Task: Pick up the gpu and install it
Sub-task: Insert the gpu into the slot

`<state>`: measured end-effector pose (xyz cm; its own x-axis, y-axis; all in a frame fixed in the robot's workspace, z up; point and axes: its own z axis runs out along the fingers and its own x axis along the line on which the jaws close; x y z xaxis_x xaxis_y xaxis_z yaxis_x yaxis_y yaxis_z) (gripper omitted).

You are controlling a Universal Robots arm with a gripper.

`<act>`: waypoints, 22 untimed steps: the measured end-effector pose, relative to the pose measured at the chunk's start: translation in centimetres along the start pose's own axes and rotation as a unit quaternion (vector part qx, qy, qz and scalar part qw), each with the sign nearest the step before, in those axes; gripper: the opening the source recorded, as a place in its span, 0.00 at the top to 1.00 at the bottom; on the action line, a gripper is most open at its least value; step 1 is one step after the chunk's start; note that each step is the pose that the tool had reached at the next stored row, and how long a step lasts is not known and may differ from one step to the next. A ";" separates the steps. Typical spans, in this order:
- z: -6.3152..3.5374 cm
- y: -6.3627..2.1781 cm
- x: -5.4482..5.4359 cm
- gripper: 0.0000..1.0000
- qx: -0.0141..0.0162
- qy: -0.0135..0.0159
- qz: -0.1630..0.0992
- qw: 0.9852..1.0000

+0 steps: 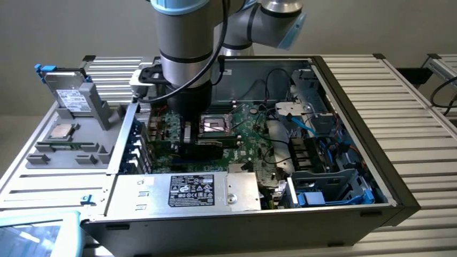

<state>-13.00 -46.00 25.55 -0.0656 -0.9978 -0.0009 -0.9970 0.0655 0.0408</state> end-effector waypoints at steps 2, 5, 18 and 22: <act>0.01 0.04 0.0 0.73 0.000 0.000 0.000 1.000; 0.00 0.06 0.0 0.73 0.000 0.000 0.000 1.000; 0.03 0.04 0.4 0.73 -0.001 -0.003 0.000 1.000; 0.02 0.03 0.4 0.73 -0.001 -0.003 0.000 1.000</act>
<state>-13.06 -46.39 25.53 -0.0667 -0.9977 -0.0071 -0.9969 0.0663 0.0433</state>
